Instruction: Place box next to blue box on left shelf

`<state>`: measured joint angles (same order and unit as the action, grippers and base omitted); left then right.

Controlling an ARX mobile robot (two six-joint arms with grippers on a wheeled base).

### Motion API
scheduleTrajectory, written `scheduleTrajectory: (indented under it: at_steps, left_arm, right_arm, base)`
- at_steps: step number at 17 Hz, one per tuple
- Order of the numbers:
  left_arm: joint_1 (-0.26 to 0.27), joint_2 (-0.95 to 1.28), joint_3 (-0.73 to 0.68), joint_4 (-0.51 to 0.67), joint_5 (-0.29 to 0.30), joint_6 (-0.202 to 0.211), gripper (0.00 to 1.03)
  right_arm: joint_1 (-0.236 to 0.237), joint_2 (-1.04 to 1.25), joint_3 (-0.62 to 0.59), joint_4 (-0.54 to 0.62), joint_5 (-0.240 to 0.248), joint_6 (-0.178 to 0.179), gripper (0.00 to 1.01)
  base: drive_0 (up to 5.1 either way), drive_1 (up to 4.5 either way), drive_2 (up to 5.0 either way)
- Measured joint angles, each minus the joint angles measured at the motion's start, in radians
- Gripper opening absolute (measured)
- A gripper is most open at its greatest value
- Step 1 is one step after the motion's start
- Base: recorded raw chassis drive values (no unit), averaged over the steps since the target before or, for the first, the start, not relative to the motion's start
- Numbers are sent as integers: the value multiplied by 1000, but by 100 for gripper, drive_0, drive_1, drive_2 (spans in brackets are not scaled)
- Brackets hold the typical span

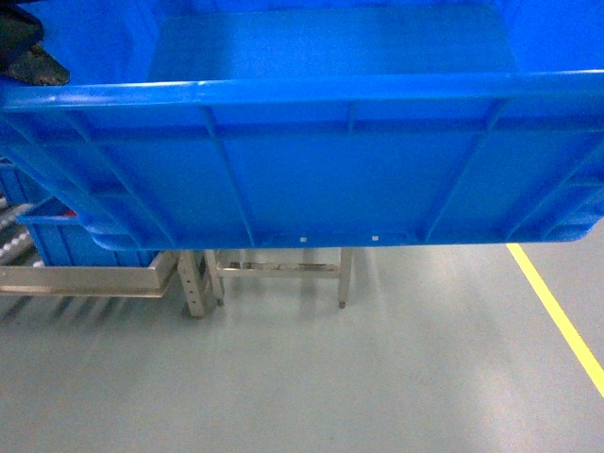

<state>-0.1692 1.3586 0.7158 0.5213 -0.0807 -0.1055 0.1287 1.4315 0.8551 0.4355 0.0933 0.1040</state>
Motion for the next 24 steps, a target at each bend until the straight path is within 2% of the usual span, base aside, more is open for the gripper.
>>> scheduleTrajectory:
  at_steps: [13,24]
  left_arm:
    - [2,0,0,-5,0,0,8]
    - [2,0,0,-2,0,0,8]
  right_arm:
    - [2,0,0,-2,0,0,20]
    - [2,0,0,-1,1,0,19]
  base:
    - [-473,265,265]
    - [-484,345,132]
